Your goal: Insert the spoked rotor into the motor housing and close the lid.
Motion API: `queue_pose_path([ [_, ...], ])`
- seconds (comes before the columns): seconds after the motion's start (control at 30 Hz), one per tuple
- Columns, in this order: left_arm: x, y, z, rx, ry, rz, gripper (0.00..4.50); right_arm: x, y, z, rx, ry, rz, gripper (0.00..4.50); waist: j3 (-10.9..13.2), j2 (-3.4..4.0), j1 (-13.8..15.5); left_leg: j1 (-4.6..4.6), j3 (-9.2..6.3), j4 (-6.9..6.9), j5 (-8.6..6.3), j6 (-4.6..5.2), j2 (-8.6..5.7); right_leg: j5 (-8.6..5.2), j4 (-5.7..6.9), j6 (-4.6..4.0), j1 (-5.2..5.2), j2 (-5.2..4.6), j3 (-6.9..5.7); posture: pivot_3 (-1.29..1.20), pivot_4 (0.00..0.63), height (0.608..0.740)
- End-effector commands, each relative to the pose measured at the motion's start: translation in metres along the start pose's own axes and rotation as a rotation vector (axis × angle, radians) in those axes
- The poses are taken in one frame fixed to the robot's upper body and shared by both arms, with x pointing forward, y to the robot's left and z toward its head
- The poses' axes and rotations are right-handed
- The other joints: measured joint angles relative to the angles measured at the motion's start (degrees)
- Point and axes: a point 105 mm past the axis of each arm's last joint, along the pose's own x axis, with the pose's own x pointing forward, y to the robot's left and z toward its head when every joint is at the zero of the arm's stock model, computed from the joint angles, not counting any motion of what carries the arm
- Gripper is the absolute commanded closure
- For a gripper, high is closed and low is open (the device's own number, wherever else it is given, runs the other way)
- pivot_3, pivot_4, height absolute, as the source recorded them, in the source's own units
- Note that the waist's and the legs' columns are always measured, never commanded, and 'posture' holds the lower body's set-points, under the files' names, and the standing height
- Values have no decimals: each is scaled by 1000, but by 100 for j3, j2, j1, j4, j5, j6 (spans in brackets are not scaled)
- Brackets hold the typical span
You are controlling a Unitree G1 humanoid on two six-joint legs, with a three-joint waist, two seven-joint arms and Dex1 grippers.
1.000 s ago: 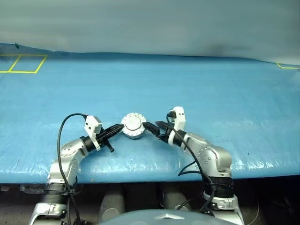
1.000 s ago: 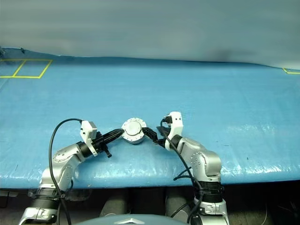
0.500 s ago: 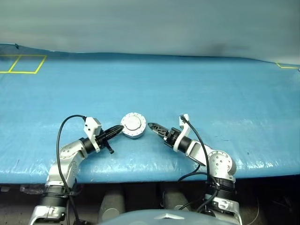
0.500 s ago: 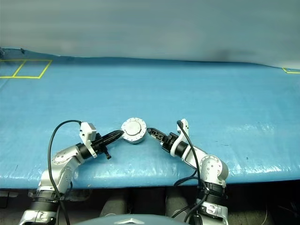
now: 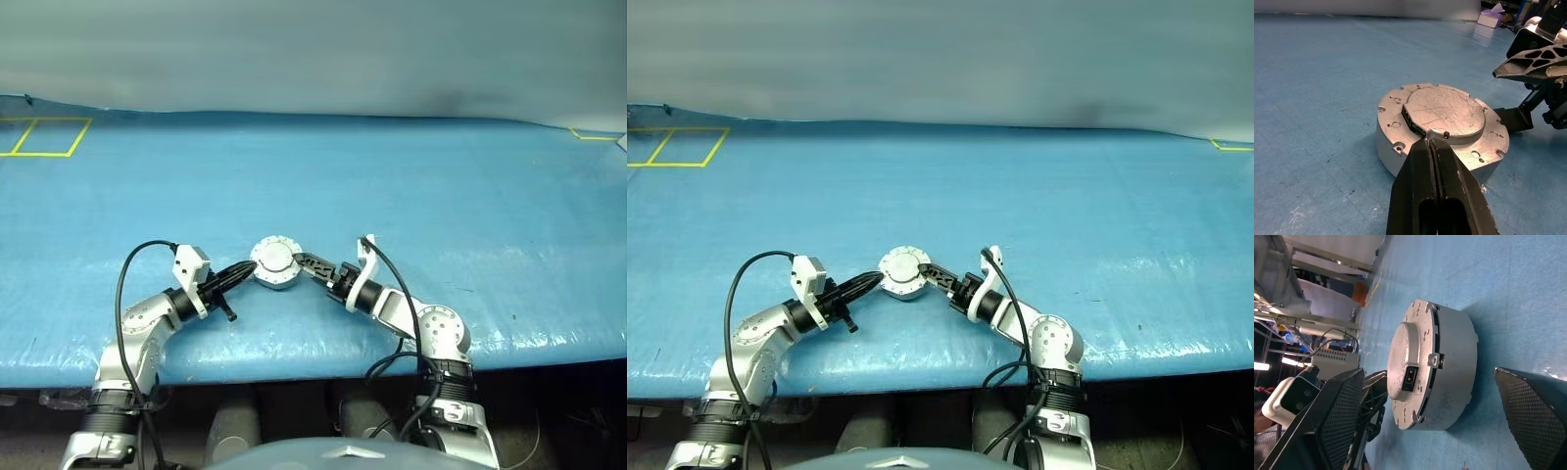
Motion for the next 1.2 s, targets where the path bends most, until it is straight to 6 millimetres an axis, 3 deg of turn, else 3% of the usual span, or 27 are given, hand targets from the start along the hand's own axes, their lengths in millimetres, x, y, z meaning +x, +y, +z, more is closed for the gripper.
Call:
queue_pose_path([
  [0.03, 1, -6, -5, 0, 17, -13, 4500, 7, 5, -4, 48, -6, 38, 47, 0, 0, 0, 0, 0, 0, 0, 0, 0, 0, 0, 0, 0, 0, 0, 0, 150, 740],
  [0.3, 1, -6, -5, 1, 17, -6, 4500, 10, 6, -7, 40, 12, 30, 47, 0, 0, -1, 0, 0, 0, 0, 0, 0, 0, 1, 0, 0, 1, 1, 0, 150, 740],
  [0.4, 1, -5, -5, 3, 17, -3, 4500, 10, 5, -7, 44, 10, 22, 671, 0, 1, -1, 0, 0, 1, 0, 0, 0, 0, 2, 1, 0, 0, 1, 0, 150, 740],
  [0.53, 0, -5, -6, 5, 15, 1, 4500, 10, 3, -6, 31, 13, 9, 1952, 1, 1, 0, -2, 0, 0, 0, 0, 0, 1, 2, 1, -1, 1, 2, 0, 150, 740],
  [0.57, 0, -5, -5, 5, 15, 2, 4500, 10, 3, -6, 28, 14, 6, 1952, 1, 1, 0, -2, 0, 0, 0, 0, 0, 1, 2, 1, -1, 1, 1, 0, 150, 740],
  [0.73, 0, -4, -5, 5, 12, 7, 4500, 11, 3, -6, 7, 24, 3, 3237, 0, 2, -3, 1, 0, 1, 0, 0, 0, 1, 2, 2, 1, 2, 3, 0, 150, 740],
  [1.07, 0, -3, -4, 6, 6, 19, 4500, 11, 0, -5, -11, 24, -12, 3315, -1, 3, -12, 2, 0, 6, 1, 1, 1, 4, 6, 5, 2, 5, 5, 0, 150, 740],
  [1.2, 1, 2, 5, -51, -62, 60, 4500, 11, 2, 1, 31, -19, 5, 3315, 0, 3, -6, 2, 0, 8, 1, 1, 1, 5, 7, 7, 2, 5, 5, 0, 150, 740],
])
